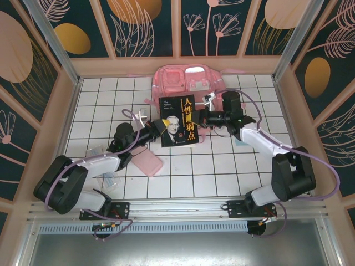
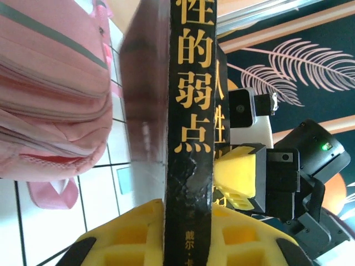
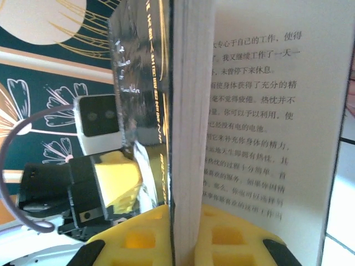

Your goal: Pack books, pencil case, and school supplies into a backpack

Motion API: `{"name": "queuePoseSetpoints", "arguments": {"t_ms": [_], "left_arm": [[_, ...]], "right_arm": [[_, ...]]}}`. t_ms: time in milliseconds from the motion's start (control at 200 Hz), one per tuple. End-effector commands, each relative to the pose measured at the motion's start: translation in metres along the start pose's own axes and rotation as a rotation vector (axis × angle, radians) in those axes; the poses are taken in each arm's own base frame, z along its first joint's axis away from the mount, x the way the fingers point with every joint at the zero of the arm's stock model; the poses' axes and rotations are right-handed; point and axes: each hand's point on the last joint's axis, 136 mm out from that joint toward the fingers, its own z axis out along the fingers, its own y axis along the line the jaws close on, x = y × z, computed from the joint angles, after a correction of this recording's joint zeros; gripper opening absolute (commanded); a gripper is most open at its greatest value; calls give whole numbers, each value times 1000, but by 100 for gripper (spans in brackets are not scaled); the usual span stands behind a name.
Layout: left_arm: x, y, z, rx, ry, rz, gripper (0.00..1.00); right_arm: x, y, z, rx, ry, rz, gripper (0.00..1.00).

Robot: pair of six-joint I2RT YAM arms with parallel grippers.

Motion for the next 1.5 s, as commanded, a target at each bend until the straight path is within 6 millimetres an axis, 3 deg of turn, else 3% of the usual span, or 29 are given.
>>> {"name": "queuePoseSetpoints", "arguments": {"t_ms": [0, 30, 65, 80, 225, 330, 415, 610, 796, 911, 1016, 1111, 1231, 1291, 1336, 1376, 1401, 1421, 1466, 1496], "left_arm": [[-23, -26, 3, 16, -83, 94, 0], [-30, -26, 4, 3, -121, 87, 0], [-39, -26, 2, -5, -169, 78, 0], [-44, -27, 1, -6, -201, 74, 0], [-91, -38, -17, 10, -478, 27, 0], [-117, -48, -32, 56, -648, -2, 0], [-128, -57, -35, 113, -709, -18, 0], [-130, -61, -25, 220, -712, -85, 0], [-112, -51, -17, 209, -683, -117, 0], [-104, -48, -12, 220, -660, -142, 0], [-99, -51, -5, 230, -630, -148, 0], [-94, -48, 0, 211, -612, -150, 0], [-89, -40, 2, 182, -604, -159, 0], [-87, -38, 5, 171, -587, -160, 0], [-84, -38, 10, 165, -561, -150, 0], [-80, -38, 16, 152, -528, -130, 0], [-76, -37, 20, 136, -501, -114, 5], [-73, -36, 24, 119, -476, -100, 14], [-66, -35, 34, 78, -414, -50, 45], [-61, -31, 42, 33, -366, -10, 63]], "right_arm": [[-33, -2, -7, 87, -112, -62, 39], [-40, -7, -10, 143, -148, -47, 60], [-47, -16, -15, 209, -192, -25, 95], [-49, -19, -18, 233, -208, -18, 99], [-45, -23, -26, 229, -289, 67, 99], [-31, -15, -15, 143, -300, 124, 99], [-22, -1, 0, 63, -319, 155, 99], [-14, 25, 26, -127, -335, 209, 99], [-22, 52, 43, -243, -345, 156, 99], [-28, 55, 55, -284, -332, 174, 98], [-33, 58, 62, -334, -329, 183, 93], [-40, 66, 57, -374, -360, 158, 80], [-51, 72, 47, -340, -418, 117, 48], [-56, 72, 42, -303, -442, 92, 25], [-61, 68, 37, -268, -459, 83, 1], [-65, 65, 32, -246, -475, 74, 0], [-68, 63, 27, -233, -485, 67, 0], [-70, 61, 24, -222, -492, 62, 0], [-68, 60, 20, -204, -489, 51, 0], [-79, 50, 5, -175, -525, 49, 0]]}}
